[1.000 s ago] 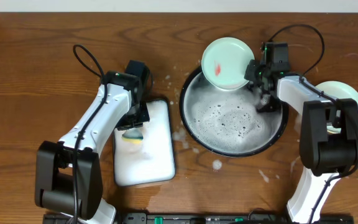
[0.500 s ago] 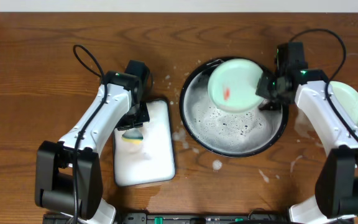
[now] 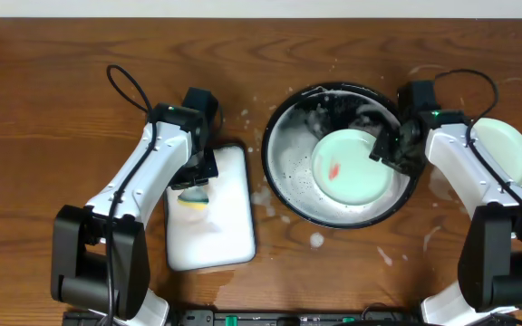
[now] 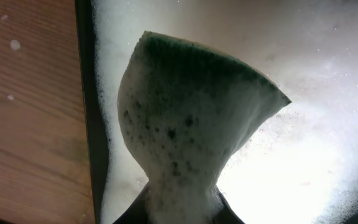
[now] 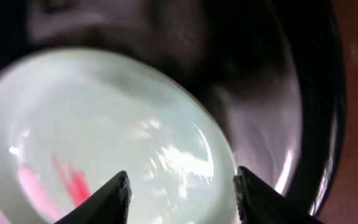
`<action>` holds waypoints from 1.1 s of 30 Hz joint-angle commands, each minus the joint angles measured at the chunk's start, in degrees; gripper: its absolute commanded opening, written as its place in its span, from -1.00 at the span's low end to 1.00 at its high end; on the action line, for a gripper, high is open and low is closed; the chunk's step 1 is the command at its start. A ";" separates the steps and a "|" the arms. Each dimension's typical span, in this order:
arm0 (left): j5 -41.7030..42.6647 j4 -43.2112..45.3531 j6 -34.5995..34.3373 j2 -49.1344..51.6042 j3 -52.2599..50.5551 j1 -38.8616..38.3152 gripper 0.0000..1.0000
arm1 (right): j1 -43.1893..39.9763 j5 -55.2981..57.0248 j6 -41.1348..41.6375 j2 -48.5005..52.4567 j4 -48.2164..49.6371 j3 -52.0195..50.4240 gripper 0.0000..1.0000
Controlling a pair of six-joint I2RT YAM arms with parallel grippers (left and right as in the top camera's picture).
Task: Clean dirty plates on tray and stack at the side
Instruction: 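Move right gripper back and grip the last green plate's rim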
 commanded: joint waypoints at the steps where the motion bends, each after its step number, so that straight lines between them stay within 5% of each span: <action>1: -0.31 -0.17 0.55 0.17 0.00 0.26 -0.66 | -0.20 -0.04 -19.28 -0.61 1.03 2.99 0.05; 4: -0.31 -0.20 0.55 0.17 0.00 0.26 -0.66 | -0.68 0.68 -26.01 -0.28 0.46 2.89 0.07; 12: -0.31 -0.31 0.55 0.17 0.00 0.26 -0.66 | -3.37 1.38 -24.02 6.56 -3.80 1.22 -0.12; 19: -0.31 -0.35 0.55 0.17 0.00 0.26 -0.66 | -3.63 -1.97 -20.79 13.53 -4.68 1.20 -0.97; 33: -0.31 -0.39 2.54 0.17 0.00 0.26 -0.66 | -3.45 -5.53 -21.88 10.71 3.76 2.60 -0.98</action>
